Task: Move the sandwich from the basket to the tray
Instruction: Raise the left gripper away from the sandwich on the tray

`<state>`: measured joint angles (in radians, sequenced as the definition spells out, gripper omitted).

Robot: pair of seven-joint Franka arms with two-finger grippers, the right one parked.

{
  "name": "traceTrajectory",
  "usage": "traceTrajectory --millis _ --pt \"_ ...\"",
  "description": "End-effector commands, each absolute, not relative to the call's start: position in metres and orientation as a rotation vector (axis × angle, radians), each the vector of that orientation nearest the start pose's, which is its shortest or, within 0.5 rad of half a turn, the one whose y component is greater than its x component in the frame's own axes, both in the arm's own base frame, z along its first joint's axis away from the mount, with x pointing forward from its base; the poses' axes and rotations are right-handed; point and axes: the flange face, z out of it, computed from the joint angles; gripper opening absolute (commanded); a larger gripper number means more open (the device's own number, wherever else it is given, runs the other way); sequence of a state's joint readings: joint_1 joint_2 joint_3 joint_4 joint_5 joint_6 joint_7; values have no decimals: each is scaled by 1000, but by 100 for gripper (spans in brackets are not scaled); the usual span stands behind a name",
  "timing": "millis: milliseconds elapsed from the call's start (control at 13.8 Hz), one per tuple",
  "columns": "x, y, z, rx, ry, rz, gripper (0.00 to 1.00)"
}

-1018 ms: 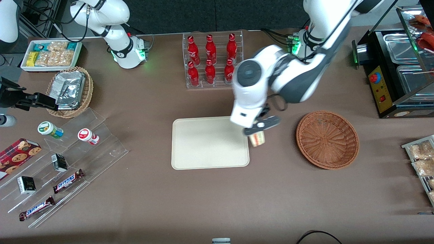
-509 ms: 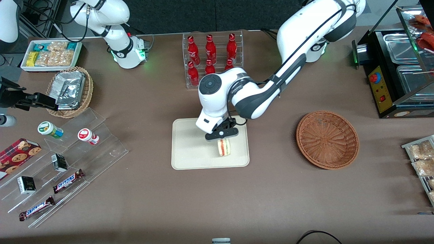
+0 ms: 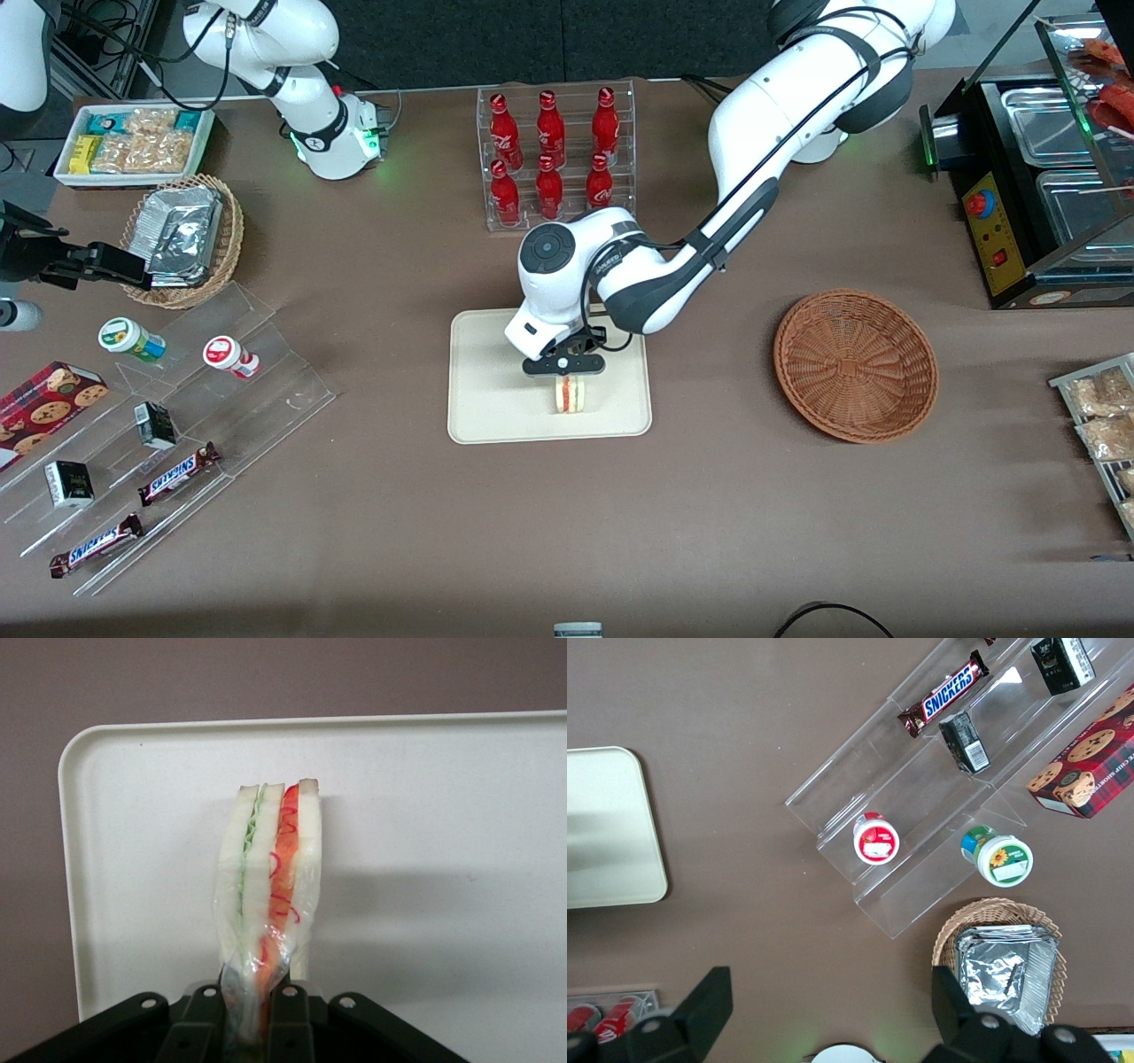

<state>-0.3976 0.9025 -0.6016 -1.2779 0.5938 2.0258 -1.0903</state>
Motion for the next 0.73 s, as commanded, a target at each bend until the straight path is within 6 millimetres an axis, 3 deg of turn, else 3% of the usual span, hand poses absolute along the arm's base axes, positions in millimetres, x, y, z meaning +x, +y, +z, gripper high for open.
traceTrajectory --millis 0,291,364,509,582,655 --pt "521 -539 265 -3110 11 -96 0" --pt "518 -542 257 -3107 -17 -82 0" --pt "518 -541 257 -3108 -23 -80 6" --pt "519 -540 258 -3105 -29 -77 82" --pt "519 -540 259 -3103 -29 -77 96" --pt "521 -538 262 -3102 -39 -79 99"
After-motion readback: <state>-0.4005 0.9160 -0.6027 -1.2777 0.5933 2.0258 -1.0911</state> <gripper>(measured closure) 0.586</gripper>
